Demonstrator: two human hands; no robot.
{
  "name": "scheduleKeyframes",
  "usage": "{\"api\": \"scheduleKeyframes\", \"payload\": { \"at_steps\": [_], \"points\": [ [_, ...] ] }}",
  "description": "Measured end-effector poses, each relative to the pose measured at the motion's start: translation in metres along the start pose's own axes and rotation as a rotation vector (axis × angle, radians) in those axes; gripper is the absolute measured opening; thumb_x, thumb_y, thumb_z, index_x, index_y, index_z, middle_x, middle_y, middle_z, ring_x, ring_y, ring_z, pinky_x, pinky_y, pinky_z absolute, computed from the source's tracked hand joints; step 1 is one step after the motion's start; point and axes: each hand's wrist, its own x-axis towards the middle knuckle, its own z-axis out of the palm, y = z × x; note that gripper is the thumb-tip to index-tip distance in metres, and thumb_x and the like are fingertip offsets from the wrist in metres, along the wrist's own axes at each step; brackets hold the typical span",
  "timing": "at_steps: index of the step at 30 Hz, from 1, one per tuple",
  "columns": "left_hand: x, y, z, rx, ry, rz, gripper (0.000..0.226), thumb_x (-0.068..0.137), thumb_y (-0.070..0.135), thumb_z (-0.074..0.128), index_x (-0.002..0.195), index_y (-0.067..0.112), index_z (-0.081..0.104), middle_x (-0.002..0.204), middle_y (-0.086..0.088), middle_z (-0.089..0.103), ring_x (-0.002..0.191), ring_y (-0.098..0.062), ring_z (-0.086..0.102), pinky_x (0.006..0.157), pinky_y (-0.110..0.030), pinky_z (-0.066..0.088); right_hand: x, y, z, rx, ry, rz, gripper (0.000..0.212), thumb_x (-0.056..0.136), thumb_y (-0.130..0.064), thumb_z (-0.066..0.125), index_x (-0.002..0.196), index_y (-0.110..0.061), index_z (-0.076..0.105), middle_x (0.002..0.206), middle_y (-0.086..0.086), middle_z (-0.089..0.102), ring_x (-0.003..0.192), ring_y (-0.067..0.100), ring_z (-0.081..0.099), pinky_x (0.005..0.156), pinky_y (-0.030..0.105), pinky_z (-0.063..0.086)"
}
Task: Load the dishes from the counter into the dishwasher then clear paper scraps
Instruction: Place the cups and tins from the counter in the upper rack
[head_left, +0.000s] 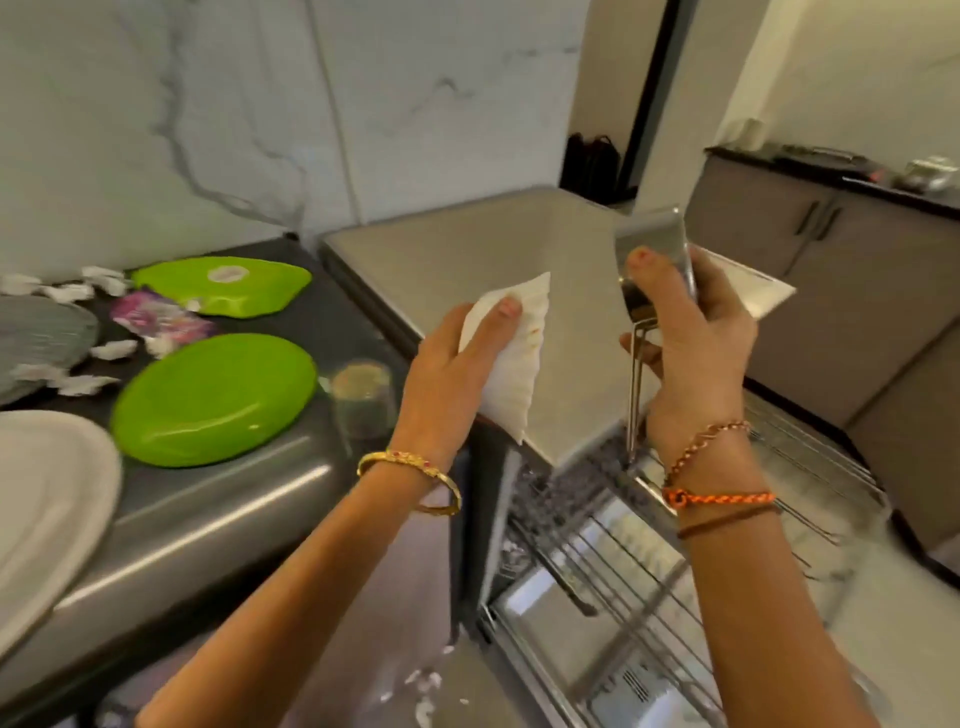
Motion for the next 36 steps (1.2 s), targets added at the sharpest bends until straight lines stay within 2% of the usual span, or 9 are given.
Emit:
{"api": "scheduleKeyframes", "payload": {
  "at_steps": [4, 8, 13, 17, 20, 23, 26, 31, 36],
  "points": [
    [-0.011, -0.029, 0.077, 0.063, -0.174, -0.114, 0.018, 0.068, 0.056, 0.054, 0.073, 0.040, 0.060, 0.066, 0.026, 0.064, 0.060, 0.006, 0.059, 0.061, -0.019, 0.047, 0.036, 0.004, -0.084, -0.043, 0.116, 0.037, 0.038, 0.080, -0.016, 0.068, 0.116, -0.009, 0.059, 0.091, 0.003, 0.063, 0.056, -0.001, 0.057, 0.051, 0.015, 0.047],
    [-0.028, -0.058, 0.131, 0.129, -0.372, -0.176, 0.038, 0.061, 0.064, 0.066, 0.088, 0.039, 0.054, 0.082, 0.020, 0.062, 0.066, 0.012, 0.060, 0.054, -0.008, 0.045, 0.062, 0.034, -0.153, -0.156, 0.178, 0.127, 0.036, 0.079, -0.021, 0.068, 0.114, -0.015, 0.061, 0.096, 0.003, 0.063, 0.067, 0.004, 0.058, 0.051, 0.013, 0.046],
    [-0.035, -0.117, 0.165, 0.236, -0.486, -0.354, 0.061, 0.058, 0.072, 0.053, 0.106, 0.034, 0.056, 0.092, 0.013, 0.064, 0.079, -0.005, 0.064, 0.055, -0.015, 0.048, 0.080, 0.102, -0.211, -0.195, 0.348, 0.306, 0.043, 0.076, -0.024, 0.072, 0.115, -0.013, 0.060, 0.109, 0.009, 0.063, 0.076, 0.009, 0.059, 0.055, 0.017, 0.048],
    [-0.020, -0.160, 0.173, 0.435, -0.491, -0.435, 0.050, 0.078, 0.058, 0.059, 0.116, 0.027, 0.051, 0.101, 0.008, 0.060, 0.089, -0.014, 0.061, 0.063, -0.020, 0.051, 0.085, 0.151, -0.237, -0.226, 0.447, 0.478, 0.031, 0.074, -0.023, 0.076, 0.099, -0.012, 0.061, 0.096, 0.009, 0.061, 0.074, 0.016, 0.056, 0.054, 0.022, 0.048],
    [-0.005, -0.195, 0.171, 0.610, -0.456, -0.485, 0.049, 0.082, 0.052, 0.058, 0.120, 0.023, 0.048, 0.107, 0.002, 0.057, 0.094, -0.020, 0.059, 0.069, -0.026, 0.048, 0.082, 0.182, -0.246, -0.313, 0.355, 0.584, 0.029, 0.073, -0.013, 0.076, 0.094, -0.018, 0.056, 0.101, 0.010, 0.058, 0.078, 0.017, 0.059, 0.062, 0.024, 0.053],
    [0.008, -0.223, 0.164, 0.912, -0.506, -0.438, 0.061, 0.081, 0.056, 0.056, 0.128, 0.020, 0.040, 0.122, -0.006, 0.053, 0.100, -0.026, 0.055, 0.072, -0.027, 0.039, 0.071, 0.207, -0.253, -0.602, 0.176, 0.511, 0.068, 0.065, -0.009, 0.081, 0.124, -0.009, 0.048, 0.121, 0.006, 0.050, 0.104, 0.019, 0.050, 0.082, 0.024, 0.049],
    [0.019, -0.249, 0.154, 1.125, -0.586, -0.406, 0.073, 0.079, 0.057, 0.058, 0.133, 0.016, 0.032, 0.136, -0.013, 0.042, 0.117, -0.036, 0.049, 0.090, -0.038, 0.040, 0.063, 0.223, -0.254, -0.896, -0.038, 0.379, 0.086, 0.059, -0.011, 0.085, 0.133, -0.009, 0.042, 0.124, 0.001, 0.047, 0.110, 0.015, 0.043, 0.088, 0.024, 0.040],
    [0.028, -0.286, 0.150, 1.415, -0.827, -0.407, 0.091, 0.077, 0.058, 0.060, 0.144, 0.017, 0.015, 0.145, -0.019, 0.024, 0.128, -0.044, 0.035, 0.102, -0.051, 0.035, 0.066, 0.244, -0.252, -0.944, -0.106, 0.394, 0.084, 0.059, -0.016, 0.086, 0.131, -0.010, 0.042, 0.130, 0.007, 0.049, 0.116, 0.023, 0.046, 0.088, 0.023, 0.038],
    [0.034, -0.313, 0.163, 1.430, -0.768, -0.515, 0.089, 0.079, 0.054, 0.061, 0.144, 0.014, 0.015, 0.148, -0.020, 0.021, 0.132, -0.045, 0.028, 0.104, -0.051, 0.033, 0.071, 0.257, -0.252, -0.911, -0.172, 0.464, 0.083, 0.060, -0.014, 0.085, 0.131, -0.010, 0.042, 0.130, 0.007, 0.049, 0.116, 0.021, 0.046, 0.089, 0.024, 0.038]
  ]
}}
